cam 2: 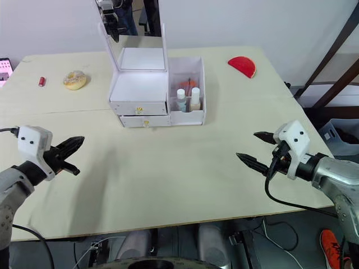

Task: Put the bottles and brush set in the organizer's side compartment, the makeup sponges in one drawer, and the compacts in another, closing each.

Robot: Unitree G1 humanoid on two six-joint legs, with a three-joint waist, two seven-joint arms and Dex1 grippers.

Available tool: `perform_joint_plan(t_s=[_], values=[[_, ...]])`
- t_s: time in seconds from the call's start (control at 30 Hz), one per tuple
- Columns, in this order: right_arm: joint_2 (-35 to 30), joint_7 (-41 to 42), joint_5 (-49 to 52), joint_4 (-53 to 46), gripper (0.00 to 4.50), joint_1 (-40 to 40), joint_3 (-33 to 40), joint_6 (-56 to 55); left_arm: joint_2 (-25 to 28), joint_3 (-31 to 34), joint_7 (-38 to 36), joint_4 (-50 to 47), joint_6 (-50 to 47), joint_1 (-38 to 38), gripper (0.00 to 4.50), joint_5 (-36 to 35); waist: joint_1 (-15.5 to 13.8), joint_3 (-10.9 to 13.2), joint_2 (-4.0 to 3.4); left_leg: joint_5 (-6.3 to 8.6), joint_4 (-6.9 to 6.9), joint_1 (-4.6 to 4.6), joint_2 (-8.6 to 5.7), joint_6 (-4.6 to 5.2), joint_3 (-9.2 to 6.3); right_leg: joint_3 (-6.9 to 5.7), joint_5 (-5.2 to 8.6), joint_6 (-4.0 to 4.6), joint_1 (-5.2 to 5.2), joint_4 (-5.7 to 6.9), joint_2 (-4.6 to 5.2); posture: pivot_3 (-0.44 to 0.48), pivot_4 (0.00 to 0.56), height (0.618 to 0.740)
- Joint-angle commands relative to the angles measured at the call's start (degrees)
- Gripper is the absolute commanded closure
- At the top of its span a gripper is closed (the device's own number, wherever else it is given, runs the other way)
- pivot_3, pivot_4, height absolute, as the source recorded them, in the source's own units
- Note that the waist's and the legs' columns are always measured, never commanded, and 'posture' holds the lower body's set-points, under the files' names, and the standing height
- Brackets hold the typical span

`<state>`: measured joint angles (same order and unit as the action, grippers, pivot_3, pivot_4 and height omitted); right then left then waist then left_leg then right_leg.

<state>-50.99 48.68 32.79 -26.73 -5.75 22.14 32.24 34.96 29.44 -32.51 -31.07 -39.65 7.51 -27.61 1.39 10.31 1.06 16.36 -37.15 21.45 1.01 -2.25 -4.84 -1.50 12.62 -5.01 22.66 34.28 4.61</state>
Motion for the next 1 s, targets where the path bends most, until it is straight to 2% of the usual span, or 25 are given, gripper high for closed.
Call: perform_joint_plan(t_s=[0.03, 0.13, 0.2, 0.27, 0.33, 0.43, 0.57, 0.7, 0.73, 1.0], values=[[-0.84, 1.30, 0.28, -1.02, 0.00, 1.22, 0.57, -1.14, 1.84, 4.71, -2.11, -1.00, 0.69, 1.78, 4.44, -2.69, 0.14, 0.11, -0.36, 0.00, 0.07, 0.01, -0.59, 0.00, -0.94, -0.53, 0.25, -0.14, -0.18, 0.11, 0.35, 0.000, 0.150, 0.739], [-1.01, 2.54, 1.16, -0.89, 0.00, 1.62, 1.01, -0.69, 3.60, 8.82, -5.45, -0.55, -0.15, 3.96, 4.44, -6.46, -0.29, 0.20, -0.56, -0.32, 0.12, -0.05, -3.31, 0.21, -4.85, -1.85, 1.27, -0.89, -0.35, 1.21, 1.46, 0.000, 0.150, 0.739], [-1.21, 3.12, 2.22, 0.61, 0.00, 2.12, 1.96, 0.85, 6.12, 11.84, -9.17, 0.32, -0.45, 7.22, 4.44, -7.78, -0.43, 0.19, -0.64, -0.51, 0.32, 0.00, -4.55, 0.34, -6.55, -2.61, 2.05, -0.99, -0.39, 1.90, 2.23, 0.000, 0.150, 0.739], [-1.67, 3.22, 1.36, 3.19, 0.00, 2.69, 2.61, 0.94, 7.80, 14.26, -11.59, 1.15, -0.15, 9.75, 4.44, -8.71, -1.16, 0.17, -0.78, -0.60, 0.46, -0.05, -4.58, 0.24, -6.82, -3.15, 2.35, -0.93, -0.51, 1.97, 2.45, 0.000, 0.150, 0.739], [-2.37, 3.94, -0.29, 5.44, 0.00, 2.54, 3.13, -0.66, 8.85, 16.54, -13.06, 2.14, -0.05, 11.15, 4.44, -9.72, -2.19, 0.15, -0.77, -0.83, 0.92, -0.04, -4.40, -0.21, -6.37, -2.89, 2.27, -0.76, -0.27, 1.77, 2.43, 0.000, 0.150, 0.739], [-3.13, 4.87, -1.21, 8.05, 0.00, 2.55, 4.48, -2.29, 9.77, 18.17, -14.64, 3.24, 1.16, 12.27, 4.44, -9.84, -2.53, 0.15, -0.76, -0.83, 0.97, -0.04, -4.30, -0.24, -5.94, -2.58, 2.32, -0.41, -0.16, 1.62, 2.42, 0.000, 0.150, 0.739], [-4.39, 6.36, -2.56, 11.98, 0.00, 2.30, 6.38, -3.89, 10.22, 19.17, -16.57, 4.13, 0.65, 12.42, 2.65, -12.08, -2.37, 0.15, -0.77, -0.81, 0.99, -0.03, -4.26, -0.26, -5.40, -2.11, 2.20, -0.51, -0.15, 1.16, 2.41, 0.000, 0.150, 0.739], [-5.48, 8.01, -2.61, 16.81, 0.00, 2.10, 9.31, -4.48, 11.20, 19.51, -17.51, 5.31, 1.04, 12.18, 0.47, -12.37, -2.21, 0.14, -0.74, -0.81, 1.00, -0.03, -4.27, -0.27, -4.90, -1.61, 2.02, -0.73, -0.07, 0.88, 2.42, 0.000, 0.150, 0.739], [-5.64, 8.59, -2.86, 17.73, 0.00, 1.75, 9.86, -4.90, 11.41, 19.66, -17.71, 5.60, 1.18, 12.24, 0.05, -12.33, -2.20, 0.14, -0.72, -0.81, 1.00, -0.03, -4.27, -0.27, -4.86, -1.56, 2.00, -0.73, -0.07, 0.88, 2.42, 0.000, 0.150, 0.739], [-5.94, 12.32, -4.14, 21.26, 0.00, -1.61, 12.90, -7.80, 14.09, 18.82, -18.48, 8.22, 2.91, 13.08, 0.05, -8.76, -2.11, 0.15, -0.73, -0.79, 1.15, -0.03, -4.20, -0.27, -4.73, -1.46, 1.84, -0.50, 0.10, 0.89, 2.37, 0.000, 0.150, 0.739]])
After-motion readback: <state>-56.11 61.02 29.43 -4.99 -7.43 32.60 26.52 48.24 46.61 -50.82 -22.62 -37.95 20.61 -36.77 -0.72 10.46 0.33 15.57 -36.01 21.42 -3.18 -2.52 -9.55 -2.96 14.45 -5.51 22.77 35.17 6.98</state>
